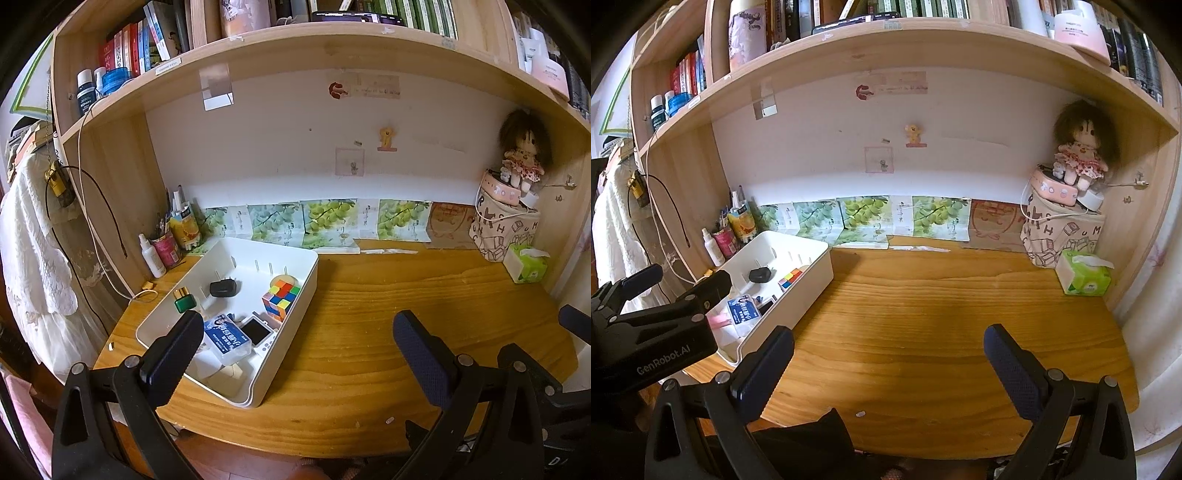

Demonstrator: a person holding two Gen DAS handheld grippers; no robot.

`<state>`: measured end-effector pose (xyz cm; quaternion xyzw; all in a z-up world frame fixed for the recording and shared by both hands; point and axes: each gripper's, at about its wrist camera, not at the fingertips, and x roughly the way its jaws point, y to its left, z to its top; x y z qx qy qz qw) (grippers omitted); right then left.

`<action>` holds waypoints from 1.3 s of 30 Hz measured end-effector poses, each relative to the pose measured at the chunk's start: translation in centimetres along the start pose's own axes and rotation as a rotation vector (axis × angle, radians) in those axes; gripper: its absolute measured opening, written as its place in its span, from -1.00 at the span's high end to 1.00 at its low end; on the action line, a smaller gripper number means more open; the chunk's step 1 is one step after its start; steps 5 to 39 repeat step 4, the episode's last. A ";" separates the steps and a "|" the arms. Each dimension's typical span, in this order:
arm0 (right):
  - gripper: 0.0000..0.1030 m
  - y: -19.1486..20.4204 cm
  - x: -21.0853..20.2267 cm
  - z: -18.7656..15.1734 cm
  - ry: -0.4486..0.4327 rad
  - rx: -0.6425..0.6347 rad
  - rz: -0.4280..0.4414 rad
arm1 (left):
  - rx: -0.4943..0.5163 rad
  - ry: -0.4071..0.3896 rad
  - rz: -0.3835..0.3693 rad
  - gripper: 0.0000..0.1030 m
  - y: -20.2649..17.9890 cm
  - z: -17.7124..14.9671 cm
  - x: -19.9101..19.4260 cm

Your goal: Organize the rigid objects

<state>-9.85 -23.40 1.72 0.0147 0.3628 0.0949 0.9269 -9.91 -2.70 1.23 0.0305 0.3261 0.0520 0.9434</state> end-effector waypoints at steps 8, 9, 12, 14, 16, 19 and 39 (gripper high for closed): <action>-0.99 0.3 0.2 0.0 0.004 0.000 0.008 | 0.002 -0.004 0.002 -0.98 0.0 0.0 -0.1; -0.99 0.3 0.2 0.0 0.004 0.000 0.008 | 0.002 -0.004 0.002 -0.98 0.0 0.0 -0.1; -0.99 0.3 0.2 0.0 0.004 0.000 0.008 | 0.002 -0.004 0.002 -0.98 0.0 0.0 -0.1; -0.99 0.3 0.2 0.0 0.004 0.000 0.008 | 0.002 -0.004 0.002 -0.98 0.0 0.0 -0.1; -0.99 0.3 0.2 0.0 0.004 0.000 0.008 | 0.002 -0.004 0.002 -0.98 0.0 0.0 -0.1; -0.99 0.3 0.2 0.0 0.004 0.000 0.008 | 0.002 -0.004 0.002 -0.98 0.0 0.0 -0.1; -0.99 0.3 0.2 0.0 0.004 0.000 0.008 | 0.002 -0.004 0.002 -0.98 0.0 0.0 -0.1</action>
